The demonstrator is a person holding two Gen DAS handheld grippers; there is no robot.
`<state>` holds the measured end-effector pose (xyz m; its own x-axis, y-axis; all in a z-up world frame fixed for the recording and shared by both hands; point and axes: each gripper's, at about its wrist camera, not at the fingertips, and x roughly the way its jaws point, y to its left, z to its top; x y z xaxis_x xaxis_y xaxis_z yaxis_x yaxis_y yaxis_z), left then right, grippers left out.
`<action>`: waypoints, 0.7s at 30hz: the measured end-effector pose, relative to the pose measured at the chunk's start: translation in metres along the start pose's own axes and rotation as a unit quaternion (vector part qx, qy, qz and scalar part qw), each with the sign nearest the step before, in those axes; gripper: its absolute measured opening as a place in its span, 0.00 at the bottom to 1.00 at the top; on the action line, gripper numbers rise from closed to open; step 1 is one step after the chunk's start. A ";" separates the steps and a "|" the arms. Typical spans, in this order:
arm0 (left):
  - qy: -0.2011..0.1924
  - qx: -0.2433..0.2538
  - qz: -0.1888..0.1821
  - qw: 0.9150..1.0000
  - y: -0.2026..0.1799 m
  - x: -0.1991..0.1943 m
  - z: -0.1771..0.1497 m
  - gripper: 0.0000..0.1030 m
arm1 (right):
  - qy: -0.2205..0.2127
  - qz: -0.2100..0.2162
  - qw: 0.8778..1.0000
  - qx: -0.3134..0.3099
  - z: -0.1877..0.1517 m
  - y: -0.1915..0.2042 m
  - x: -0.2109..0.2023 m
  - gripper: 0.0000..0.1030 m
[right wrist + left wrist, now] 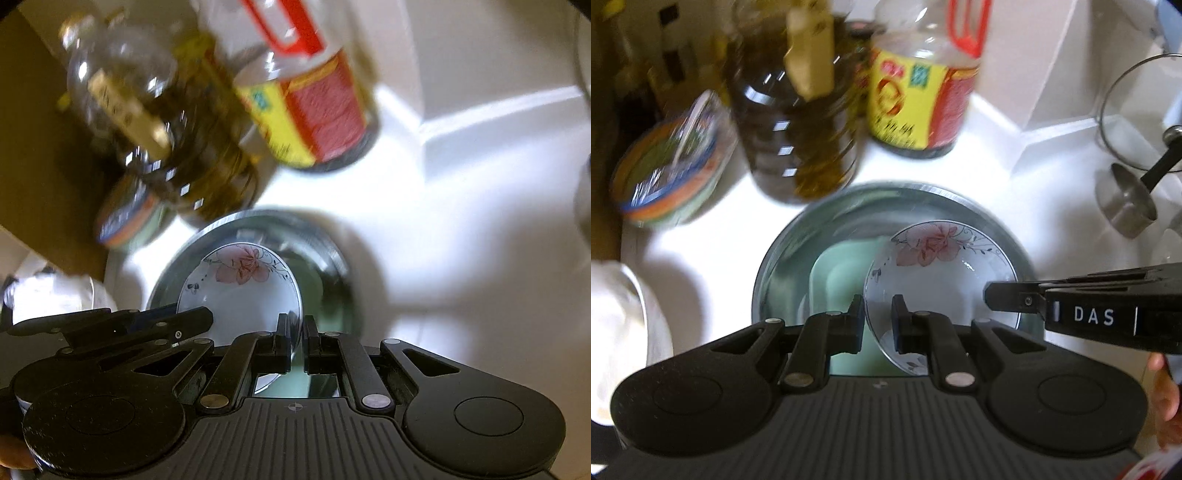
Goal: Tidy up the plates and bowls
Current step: 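Carry the floral saucer with the right gripper onto the green plate and release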
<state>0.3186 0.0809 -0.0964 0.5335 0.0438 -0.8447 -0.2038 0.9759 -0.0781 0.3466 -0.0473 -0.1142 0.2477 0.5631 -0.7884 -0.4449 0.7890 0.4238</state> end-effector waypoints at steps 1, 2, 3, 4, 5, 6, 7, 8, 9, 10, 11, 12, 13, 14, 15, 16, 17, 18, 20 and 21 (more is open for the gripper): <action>0.004 -0.005 0.001 1.000 0.003 0.002 -0.004 0.13 | 0.005 0.000 1.000 -0.003 -0.003 0.001 0.003 0.06; 0.008 -0.008 0.003 1.000 0.005 0.004 -0.006 0.13 | 0.011 -0.001 1.000 -0.006 -0.004 0.002 0.008 0.06; 0.012 -0.012 0.004 1.000 0.007 0.006 -0.008 0.13 | 0.015 -0.002 1.000 -0.009 -0.006 0.003 0.011 0.06; 0.017 -0.016 0.004 1.000 0.008 0.010 -0.009 0.13 | 0.019 -0.004 1.000 -0.012 -0.007 0.004 0.015 0.06; 0.021 -0.019 0.003 1.000 0.009 0.013 -0.011 0.13 | 0.023 -0.007 1.000 -0.013 -0.009 0.004 0.018 0.06; 0.034 -0.025 0.001 0.999 0.010 0.015 -0.012 0.13 | 0.025 -0.009 1.000 -0.013 -0.010 0.004 0.021 0.06; 0.035 -0.026 0.001 0.999 0.010 0.016 -0.014 0.13 | 0.027 -0.010 0.999 -0.013 -0.011 0.003 0.024 0.06; 0.035 -0.027 0.003 0.999 0.010 0.018 -0.014 0.13 | 0.028 -0.010 0.999 -0.012 -0.011 0.003 0.025 0.06; 0.034 -0.027 0.003 0.999 0.009 0.018 -0.015 0.13 | 0.027 -0.009 1.000 -0.013 -0.012 0.002 0.027 0.06; 0.033 -0.027 0.005 0.999 0.009 0.018 -0.014 0.13 | 0.027 -0.011 0.999 -0.015 -0.012 0.003 0.029 0.07; 0.032 -0.026 0.007 0.999 0.009 0.019 -0.013 0.13 | 0.025 -0.011 0.999 -0.017 -0.011 0.003 0.029 0.07; 0.031 -0.027 0.007 0.999 0.009 0.019 -0.013 0.13 | 0.023 -0.012 0.999 -0.023 -0.011 0.004 0.029 0.07; 0.031 -0.028 0.007 0.999 0.008 0.019 -0.013 0.13 | 0.021 -0.014 0.999 -0.026 -0.011 0.005 0.030 0.07; 0.030 -0.027 0.006 0.999 0.008 0.020 -0.012 0.13 | 0.017 -0.017 0.999 -0.030 -0.011 0.006 0.030 0.07; 0.030 -0.027 0.004 0.999 0.008 0.020 -0.013 0.14 | 0.012 -0.020 0.999 -0.036 -0.011 0.007 0.031 0.07; 0.029 -0.025 0.005 0.999 0.007 0.020 -0.013 0.16 | 0.006 -0.022 0.999 -0.042 -0.012 0.008 0.030 0.07; 0.027 -0.024 0.007 0.999 0.007 0.021 -0.012 0.18 | 0.005 -0.024 0.998 -0.050 -0.013 0.010 0.031 0.07; 0.025 -0.023 0.009 0.999 0.006 0.020 -0.012 0.20 | 0.004 -0.024 0.998 -0.059 -0.013 0.011 0.031 0.09; 0.020 -0.024 0.014 0.999 0.006 0.018 -0.012 0.25 | -0.001 -0.020 0.997 -0.071 -0.014 0.014 0.030 0.14; 0.015 -0.024 0.017 0.999 0.006 0.016 -0.012 0.25 | -0.008 -0.016 0.997 -0.074 -0.015 0.014 0.029 0.20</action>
<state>0.3161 0.0850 -0.1167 0.5002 0.0704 -0.8630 -0.2613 0.9625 -0.0729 0.3348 -0.0240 -0.1375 0.2761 0.5431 -0.7929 -0.5589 0.7619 0.3272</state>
